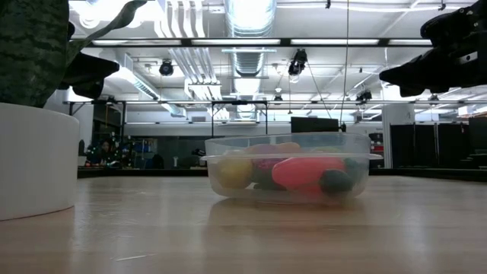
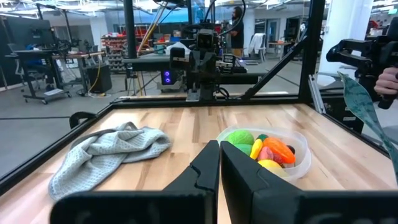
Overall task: Pick and placing Produce into tupperware
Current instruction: Return to home position
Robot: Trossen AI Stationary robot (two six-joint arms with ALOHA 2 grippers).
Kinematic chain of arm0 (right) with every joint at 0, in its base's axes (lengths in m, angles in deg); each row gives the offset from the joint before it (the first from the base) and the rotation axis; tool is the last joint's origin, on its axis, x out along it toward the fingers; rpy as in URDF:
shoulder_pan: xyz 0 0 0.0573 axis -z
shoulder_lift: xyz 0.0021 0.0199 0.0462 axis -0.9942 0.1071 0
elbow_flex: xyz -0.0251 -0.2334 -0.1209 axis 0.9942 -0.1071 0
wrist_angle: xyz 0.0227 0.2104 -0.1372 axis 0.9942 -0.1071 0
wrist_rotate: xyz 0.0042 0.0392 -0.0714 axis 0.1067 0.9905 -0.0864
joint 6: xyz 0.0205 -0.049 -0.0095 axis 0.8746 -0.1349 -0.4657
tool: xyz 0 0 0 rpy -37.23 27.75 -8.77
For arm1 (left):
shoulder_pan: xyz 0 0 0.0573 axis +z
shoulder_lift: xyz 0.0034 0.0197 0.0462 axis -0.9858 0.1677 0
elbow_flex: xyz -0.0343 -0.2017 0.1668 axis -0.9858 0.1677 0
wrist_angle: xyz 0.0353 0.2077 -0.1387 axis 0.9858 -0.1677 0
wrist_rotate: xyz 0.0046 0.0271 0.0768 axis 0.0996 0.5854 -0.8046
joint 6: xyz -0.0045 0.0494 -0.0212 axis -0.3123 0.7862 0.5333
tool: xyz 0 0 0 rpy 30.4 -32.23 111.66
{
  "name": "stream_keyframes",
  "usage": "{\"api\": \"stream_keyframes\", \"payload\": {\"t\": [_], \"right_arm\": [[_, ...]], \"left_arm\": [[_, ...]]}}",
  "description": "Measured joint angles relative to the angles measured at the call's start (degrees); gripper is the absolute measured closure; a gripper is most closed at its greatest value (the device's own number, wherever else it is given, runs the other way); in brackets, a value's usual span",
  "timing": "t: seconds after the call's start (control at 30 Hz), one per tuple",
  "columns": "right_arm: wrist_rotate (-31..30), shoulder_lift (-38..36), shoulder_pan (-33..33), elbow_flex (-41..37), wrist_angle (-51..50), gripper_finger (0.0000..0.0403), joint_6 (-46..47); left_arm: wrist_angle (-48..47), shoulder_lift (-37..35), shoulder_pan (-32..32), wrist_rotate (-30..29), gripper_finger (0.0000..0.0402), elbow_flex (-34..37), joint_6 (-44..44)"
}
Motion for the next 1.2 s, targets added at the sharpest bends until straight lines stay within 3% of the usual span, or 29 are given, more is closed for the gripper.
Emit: {"api": "stream_keyframes", "payload": {"t": [0.33,0.7,1.2], "right_arm": [[0.0,0.0,0.0,0.0,0.0,0.0394,0.3],[0.0,0.1,0.0,0.0,-0.3,0.0394,13.8],[0.0,0.1,0.0,0.0,-0.3,0.0394,13.9]], "left_arm": [[0.1,-0.1,0.0,-0.1,0.0402,0.0,0.0],[0.2,-0.1,0.0,-0.1,0.0402,0.0,0.0],[0.2,-0.1,0.0,-0.1,0.0402,0.0,0.0]]}}
